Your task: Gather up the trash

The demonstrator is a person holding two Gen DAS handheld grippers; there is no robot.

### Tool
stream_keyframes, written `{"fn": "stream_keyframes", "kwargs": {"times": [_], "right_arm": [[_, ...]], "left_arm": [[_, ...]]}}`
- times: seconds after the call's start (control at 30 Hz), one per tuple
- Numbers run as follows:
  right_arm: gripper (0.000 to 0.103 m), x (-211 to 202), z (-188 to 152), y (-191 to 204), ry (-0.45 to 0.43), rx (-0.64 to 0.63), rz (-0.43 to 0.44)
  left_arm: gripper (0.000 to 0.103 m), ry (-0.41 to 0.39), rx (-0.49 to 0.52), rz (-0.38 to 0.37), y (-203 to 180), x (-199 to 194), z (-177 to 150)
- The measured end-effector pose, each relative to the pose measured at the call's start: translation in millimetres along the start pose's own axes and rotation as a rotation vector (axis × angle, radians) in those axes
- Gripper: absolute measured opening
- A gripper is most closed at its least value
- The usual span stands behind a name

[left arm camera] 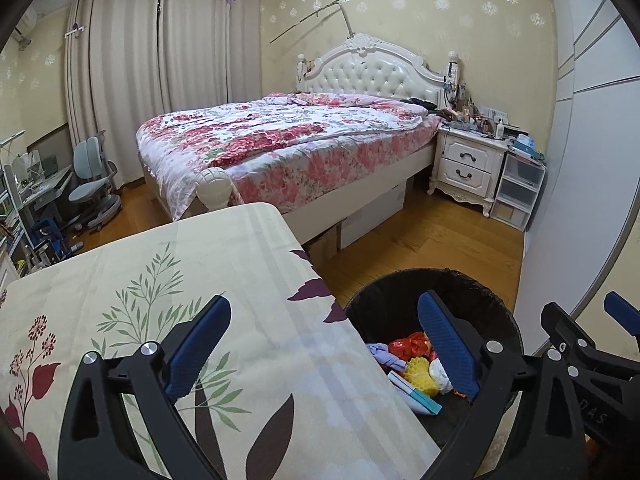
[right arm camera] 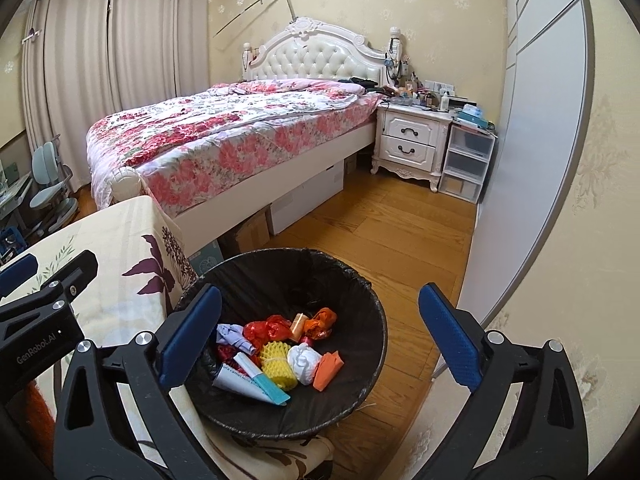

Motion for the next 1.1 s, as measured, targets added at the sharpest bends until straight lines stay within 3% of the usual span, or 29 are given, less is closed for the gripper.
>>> {"fn": "stream_keyframes", "kwargs": {"times": [0.6,1.1], "right_arm": [[0.097,-53.8,-13.4,1.1,-0.041,0.01,0.011],[0.097,-59.4,-11.8,-2.2,-0.047,0.017,0.018]], "left_arm": [[0.096,0.0,-0.003,0.012,15.4,-43.6,-23.6],[0.096,-0.009,0.0,0.01,13.3,-48.7,-22.2]]}}
Point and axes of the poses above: each gripper's, at about its wrist camera, not at the fingertips, and x roughly the way its jaws point, y to its left, z to its top, the point moved 4 cm from there along x, roughly the way its jaws point, and after that the axes turned 6 degrees about -z, right-handed, at the moved point
